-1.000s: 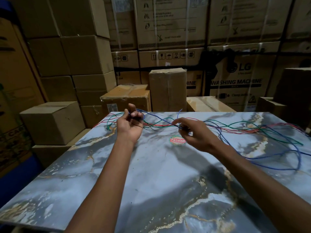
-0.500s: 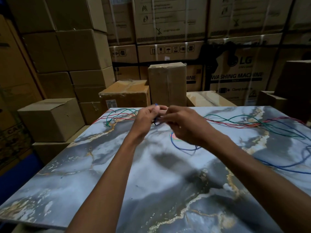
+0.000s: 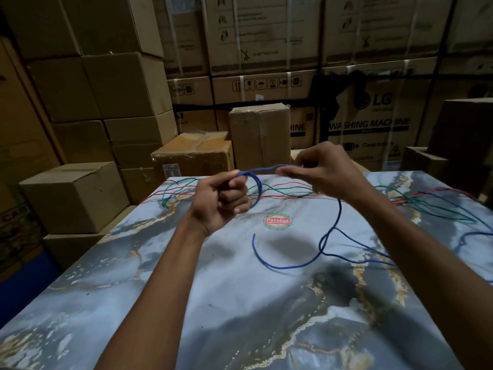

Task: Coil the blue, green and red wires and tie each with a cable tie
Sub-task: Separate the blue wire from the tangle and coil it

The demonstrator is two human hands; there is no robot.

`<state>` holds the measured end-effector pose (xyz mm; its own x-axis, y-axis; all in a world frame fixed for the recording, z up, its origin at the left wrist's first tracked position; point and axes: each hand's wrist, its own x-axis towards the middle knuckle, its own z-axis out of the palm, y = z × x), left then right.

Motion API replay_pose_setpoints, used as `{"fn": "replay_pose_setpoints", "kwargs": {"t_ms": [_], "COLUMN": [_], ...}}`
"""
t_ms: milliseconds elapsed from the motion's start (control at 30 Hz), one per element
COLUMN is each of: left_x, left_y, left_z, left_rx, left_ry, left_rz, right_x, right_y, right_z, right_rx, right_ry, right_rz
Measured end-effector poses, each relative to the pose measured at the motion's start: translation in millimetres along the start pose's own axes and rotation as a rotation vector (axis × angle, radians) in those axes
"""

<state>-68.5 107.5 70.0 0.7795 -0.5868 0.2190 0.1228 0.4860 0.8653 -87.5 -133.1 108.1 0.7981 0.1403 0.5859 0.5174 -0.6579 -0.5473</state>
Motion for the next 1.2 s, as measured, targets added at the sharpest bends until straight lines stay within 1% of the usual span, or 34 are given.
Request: {"fn": "replay_pose_setpoints", "kwargs": {"t_ms": [67,133,167,233,300,367,500,600,667,733,800,867,900,967,1033,1100,1200], "left_x": [-2,-2,0,3,7,9,9,9,10,11,11,11,11,12,15,17,17], "left_y": [5,7,7,5,3,2,6,9,10,10,9,7,5,0,-6,-11,-17], "left_z": [-7,-13,-16,-23,-28,-31,-39,-47,-47,-46,-41,-35,-32,-24,-18,-16,-12], "left_rx": [-0.162,-0.299,-0.379,-0.481,-0.517,-0.569,-0.623,-0.626,-0.602,-0.595,-0.552,-0.422,-0.326,-0.123,0.104,0.325,0.517], "left_ry": [-0.029,-0.085,-0.122,-0.155,-0.132,-0.08,0.11,0.299,0.423,0.53,0.586,0.588,0.564,0.497,0.427,0.372,0.29], "left_rz": [0.082,0.117,0.122,0.136,0.168,0.214,0.322,0.394,0.413,0.418,0.413,0.409,0.407,0.387,0.351,0.311,0.251], "right_x": [1,0,1,1,0,-2,-6,-10,-13,-15,-15,-17,-19,-23,-27,-26,-25], "right_y": [6,11,13,17,23,27,33,35,33,28,20,6,-1,-12,-20,-23,-21], "right_z": [-9,-11,-11,-8,-2,6,13,11,11,13,20,30,35,44,46,47,43], "right_rx": [0.332,0.69,0.794,0.872,0.849,0.769,0.714,0.627,0.473,0.14,-0.176,-0.359,-0.409,-0.402,-0.369,-0.306,-0.19], "right_ry": [-0.11,-0.232,-0.266,-0.285,-0.289,-0.3,-0.39,-0.451,-0.429,-0.34,-0.294,-0.354,-0.408,-0.51,-0.569,-0.571,-0.513], "right_rz": [0.176,0.318,0.358,0.415,0.447,0.467,0.465,0.451,0.379,0.215,0.008,-0.11,-0.146,-0.173,-0.187,-0.216,-0.222]}}
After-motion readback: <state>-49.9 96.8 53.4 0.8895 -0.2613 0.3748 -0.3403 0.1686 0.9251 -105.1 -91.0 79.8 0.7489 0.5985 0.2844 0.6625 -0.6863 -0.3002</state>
